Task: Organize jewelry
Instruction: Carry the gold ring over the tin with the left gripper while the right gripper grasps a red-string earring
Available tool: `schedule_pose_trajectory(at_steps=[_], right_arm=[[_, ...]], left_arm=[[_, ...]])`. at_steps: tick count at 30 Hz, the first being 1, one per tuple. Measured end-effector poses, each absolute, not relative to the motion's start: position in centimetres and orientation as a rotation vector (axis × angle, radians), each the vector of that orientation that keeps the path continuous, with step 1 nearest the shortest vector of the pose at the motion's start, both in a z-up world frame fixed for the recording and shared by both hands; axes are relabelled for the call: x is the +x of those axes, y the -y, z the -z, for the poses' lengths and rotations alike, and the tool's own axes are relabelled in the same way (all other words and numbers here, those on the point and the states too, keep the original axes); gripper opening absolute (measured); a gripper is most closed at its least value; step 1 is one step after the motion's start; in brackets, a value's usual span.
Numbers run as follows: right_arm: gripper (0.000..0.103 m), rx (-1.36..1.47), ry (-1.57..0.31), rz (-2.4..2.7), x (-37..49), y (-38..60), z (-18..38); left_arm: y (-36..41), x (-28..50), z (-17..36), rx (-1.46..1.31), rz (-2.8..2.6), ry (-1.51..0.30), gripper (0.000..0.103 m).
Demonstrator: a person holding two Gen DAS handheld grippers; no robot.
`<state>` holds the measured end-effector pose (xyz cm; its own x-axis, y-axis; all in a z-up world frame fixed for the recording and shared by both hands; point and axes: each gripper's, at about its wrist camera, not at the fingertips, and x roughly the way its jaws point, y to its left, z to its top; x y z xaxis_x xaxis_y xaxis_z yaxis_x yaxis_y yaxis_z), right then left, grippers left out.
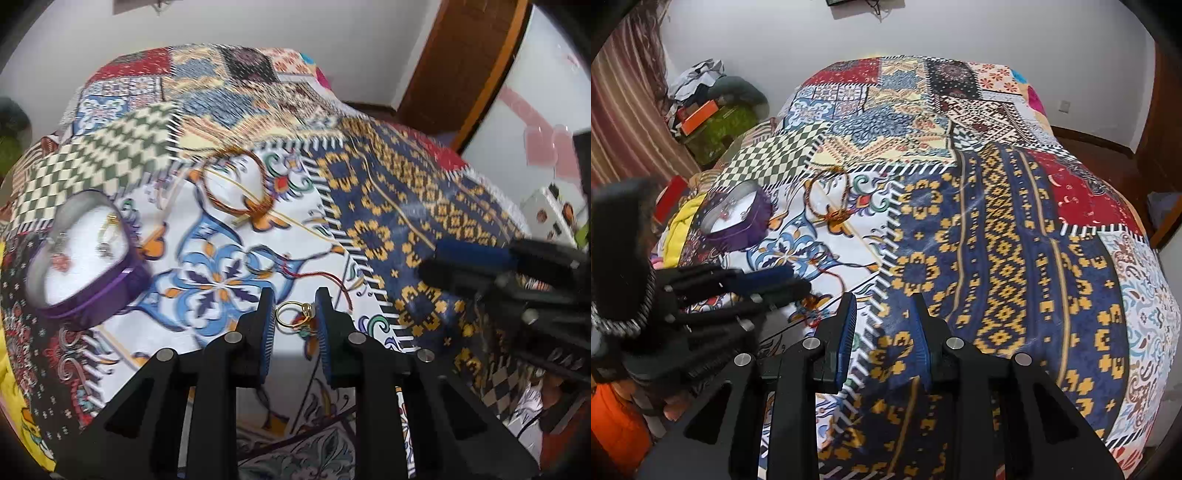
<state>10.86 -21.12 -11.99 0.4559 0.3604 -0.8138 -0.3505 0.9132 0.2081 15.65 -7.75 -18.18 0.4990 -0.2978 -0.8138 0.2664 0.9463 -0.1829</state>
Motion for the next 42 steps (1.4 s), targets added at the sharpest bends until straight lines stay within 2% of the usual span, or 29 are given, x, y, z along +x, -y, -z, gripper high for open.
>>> schedule_pose_trajectory(at_steps=[5, 7, 9, 15, 24, 26, 30, 36, 37, 42], right_arm=[[0.027, -0.002, -1.032, -0.477, 10.7, 19.2, 12.6], [0.034, -0.018, -1.049, -0.489, 10.6, 18.3, 13.1], [0.036, -0.030, -1.063, -0.507, 10.6, 17.5, 13.6], [0.036, -0.064, -1.112, -0.535, 11.1, 15.7, 15.3], [0.037, -0.051, -1.061, -0.535, 10.6, 15.7, 15.8], [0.033, -0.055, -1.053, -0.526, 10.6, 15.5, 15.8], [0.020, -0.036, -1.053, -0.520, 10.9, 15.6, 15.8], [0.014, -0.017, -1.053, -0.536, 10.9, 15.7, 15.7], [0.007, -0.016, -1.054, -0.537, 10.9, 15.7, 15.6], [0.007, 0.007, -1.042, -0.544, 10.8, 15.9, 14.8]], left_arm=[[5.5, 14.8, 16.6, -0.060, 0.300, -0.947, 0.021], [4.7, 14.4, 16.4, -0.068, 0.289, -0.941, 0.021], [3.9, 14.0, 16.3, -0.066, 0.269, -0.936, 0.021], [2.6, 13.0, 16.5, -0.079, 0.254, -0.932, 0.021], [1.8, 12.8, 17.1, -0.104, 0.242, -0.936, 0.021], [1.8, 12.7, 17.2, -0.107, 0.241, -0.940, 0.021], [1.8, 12.5, 16.9, -0.107, 0.238, -0.935, 0.021], [1.8, 12.0, 16.2, -0.110, 0.235, -0.919, 0.021], [1.7, 11.9, 16.0, -0.110, 0.235, -0.915, 0.021], [1.5, 11.4, 15.3, -0.114, 0.237, -0.896, 0.021]])
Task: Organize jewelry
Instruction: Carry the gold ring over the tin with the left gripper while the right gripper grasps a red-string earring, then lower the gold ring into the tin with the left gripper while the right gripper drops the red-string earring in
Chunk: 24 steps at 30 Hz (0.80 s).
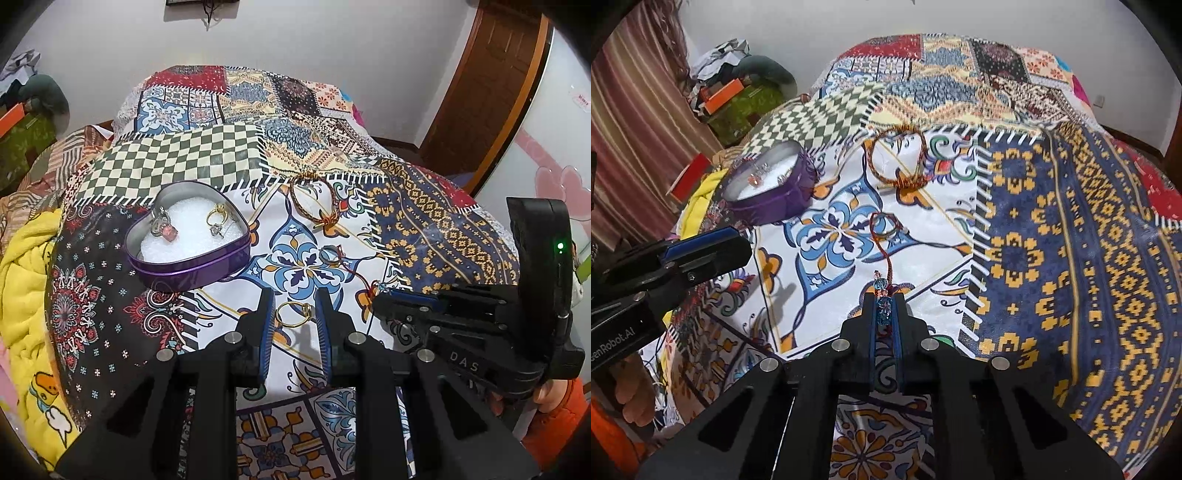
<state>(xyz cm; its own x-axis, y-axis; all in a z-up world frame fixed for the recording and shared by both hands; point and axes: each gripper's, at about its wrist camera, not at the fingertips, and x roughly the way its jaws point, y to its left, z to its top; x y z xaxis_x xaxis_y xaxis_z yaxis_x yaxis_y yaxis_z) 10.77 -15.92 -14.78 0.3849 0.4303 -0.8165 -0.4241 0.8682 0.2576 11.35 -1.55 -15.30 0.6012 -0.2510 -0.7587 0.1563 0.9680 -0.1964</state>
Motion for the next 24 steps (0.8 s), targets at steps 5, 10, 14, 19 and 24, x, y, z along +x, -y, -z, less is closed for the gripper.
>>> schedule_pose_trajectory(at_steps=[5, 10, 14, 19, 24], right_arm=[[0.007, 0.013, -0.993, -0.538, 10.4, 16.0, 12.9], [0.007, 0.021, -0.922, -0.544, 10.2, 15.7, 10.0], [0.007, 0.034, -0.869, -0.554, 10.1, 15.4, 8.1], [0.007, 0.049, -0.796, -0.581, 10.3, 14.7, 5.5], [0.007, 0.048, -0.726, -0.614, 10.5, 13.8, 3.2]], left_arm=[[1.1, 10.8, 14.4, -0.117, 0.234, -0.870, 0.021], [0.6, 10.4, 13.3, -0.122, 0.226, -0.838, 0.021], [0.0, 10.2, 12.1, -0.119, 0.215, -0.803, 0.021], [-1.1, 10.0, 10.7, -0.128, 0.192, -0.760, 0.021], [-2.2, 10.0, 9.6, -0.135, 0.162, -0.724, 0.021]])
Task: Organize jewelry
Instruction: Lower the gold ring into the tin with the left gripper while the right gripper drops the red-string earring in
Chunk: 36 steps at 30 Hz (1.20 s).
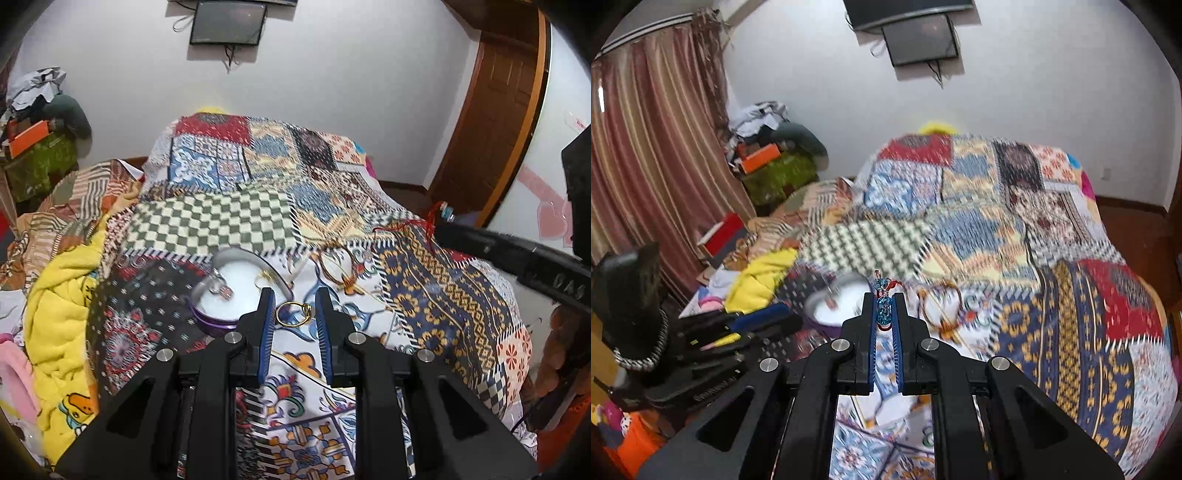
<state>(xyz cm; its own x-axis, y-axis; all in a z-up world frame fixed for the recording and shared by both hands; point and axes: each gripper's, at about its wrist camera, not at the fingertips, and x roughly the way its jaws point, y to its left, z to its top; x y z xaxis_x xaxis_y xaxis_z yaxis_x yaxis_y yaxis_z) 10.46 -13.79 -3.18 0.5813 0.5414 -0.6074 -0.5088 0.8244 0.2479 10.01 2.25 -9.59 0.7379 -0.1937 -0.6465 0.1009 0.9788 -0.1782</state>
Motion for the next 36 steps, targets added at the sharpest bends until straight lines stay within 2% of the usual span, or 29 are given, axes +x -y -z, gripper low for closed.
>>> schedule_pose_trajectory(at_steps=[15, 36], right_arm=[[0.007, 0.035, -0.672, -0.721, 12.5, 8.9, 1.6], [0.007, -0.016, -0.865, -0.791, 16.5, 3.3, 8.6]], left_arm=[[-5.9, 11.3, 8.3, -0.144, 0.090, -0.661, 0.021], [-7.1, 14.9, 14.5, -0.188, 0.104, -0.799, 0.021]])
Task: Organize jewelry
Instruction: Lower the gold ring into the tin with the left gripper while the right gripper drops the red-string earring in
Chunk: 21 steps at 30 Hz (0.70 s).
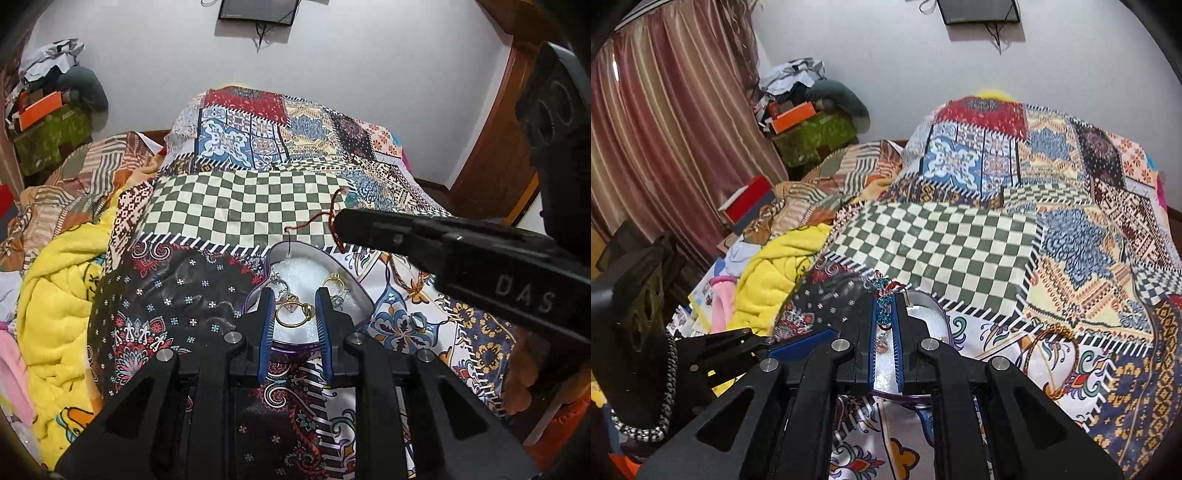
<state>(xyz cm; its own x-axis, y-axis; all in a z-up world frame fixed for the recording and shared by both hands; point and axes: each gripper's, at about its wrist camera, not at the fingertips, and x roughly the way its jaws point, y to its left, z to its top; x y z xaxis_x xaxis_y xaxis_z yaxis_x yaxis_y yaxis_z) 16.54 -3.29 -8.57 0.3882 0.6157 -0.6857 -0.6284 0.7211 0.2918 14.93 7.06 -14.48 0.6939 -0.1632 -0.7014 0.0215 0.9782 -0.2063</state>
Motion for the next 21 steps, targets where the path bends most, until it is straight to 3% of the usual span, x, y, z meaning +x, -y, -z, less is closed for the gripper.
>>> schedule_pose_trajectory(at_steps=[14, 17, 19, 21], right_arm=[[0.010, -0.030, -0.910, -0.780, 17.1, 3.0, 9.7], [0.022, -0.037, -0.911, -0.776, 17.0, 3.0, 9.5], [0.037, -0.034, -0.903, -0.769, 16.8, 3.2, 9.0], [0.041, -0.025, -0.885, -0.764, 16.6, 3.6, 8.6]], left_arm=[[-6.4, 15.5, 15.2, -0.163, 0.109, -0.824, 0.021], [-6.3, 15.5, 15.0, -0.157, 0.101, -0.826, 0.022], [-6.4, 15.6, 14.9, -0.158, 0.095, -0.826, 0.025], [-6.4, 15.5, 14.7, -0.158, 0.083, -0.824, 0.030]])
